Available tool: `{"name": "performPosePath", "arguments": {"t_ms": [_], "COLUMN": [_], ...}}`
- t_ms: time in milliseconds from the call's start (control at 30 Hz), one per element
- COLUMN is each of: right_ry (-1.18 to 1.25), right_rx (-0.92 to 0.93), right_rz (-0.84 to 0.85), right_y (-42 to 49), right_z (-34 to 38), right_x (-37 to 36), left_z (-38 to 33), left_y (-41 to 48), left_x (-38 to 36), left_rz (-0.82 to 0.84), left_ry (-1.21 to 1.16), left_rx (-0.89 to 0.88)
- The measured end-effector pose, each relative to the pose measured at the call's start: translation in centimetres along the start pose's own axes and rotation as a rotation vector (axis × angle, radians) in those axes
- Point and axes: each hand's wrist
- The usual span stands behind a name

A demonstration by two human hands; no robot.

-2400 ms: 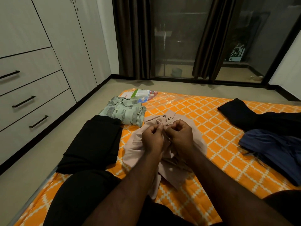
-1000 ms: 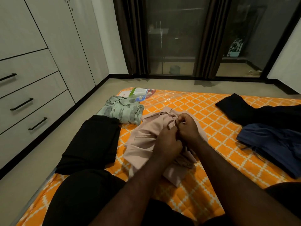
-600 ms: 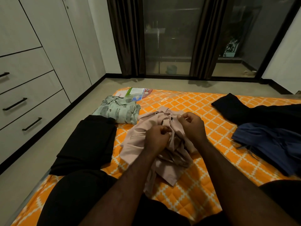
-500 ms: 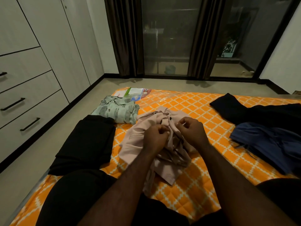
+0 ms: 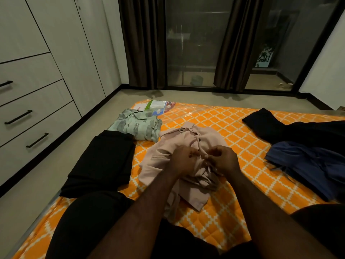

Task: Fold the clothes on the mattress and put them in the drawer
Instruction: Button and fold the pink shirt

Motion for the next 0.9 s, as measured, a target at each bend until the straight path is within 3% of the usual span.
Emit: {"name": "performPosePath", "arguments": {"t_ms": [133, 233, 400, 533, 667, 733, 767, 867, 900], "right_ry": [-0.030, 0.338, 0.783, 0.884, 1.086, 0.971, 0.809, 0.160, 0.082], "right_rx": [0.005, -0.110, -0.284, -0.343, -0.387, -0.389, -0.353, -0.075, -0.024], "right_rz": [0.019, 0.045, 0.292, 0.472, 0.747, 0.695, 0.589, 0.082, -0.085], "right_y": [0.2, 0.2, 1.0, 1.3, 2.1, 2.1, 2.1, 1.7, 1.3], "right_z": [0.1, 1.8, 3.1, 3.3, 3.5, 4.2, 4.4, 3.7, 3.4], "right_x": [-0.5, -0.5, -0.1, 0.6, 1.1, 0.7, 0.3, -1.3, -1.8], "left_z": [-0.1, 0.1, 1.2, 1.4, 1.7, 1.7, 1.7, 1.4, 1.2], "left_y": [0.1, 0.5, 1.0, 1.1, 1.2, 1.3, 1.3, 1.2, 1.1], "left_x": [-0.8, -1.4, -1.5, -1.1, -1.2, -1.1, -1.0, -0.8, -0.8], "left_rz": [-0.032, -0.037, -0.014, -0.081, -0.149, -0.175, -0.188, -0.176, -0.161], "left_ry": [0.038, 0.046, -0.254, -0.437, -0.437, -0.467, -0.495, -0.562, -0.559], "left_rx": [0.109, 0.102, 0.202, 0.228, 0.288, 0.284, 0.279, 0.245, 0.237]}}
Point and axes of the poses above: each hand's wrist, its own y-axis towards the middle knuckle, its own x-axis out of the back of the hand, z = x × y, and after that the axes turned 7 degrees about y, right-handed
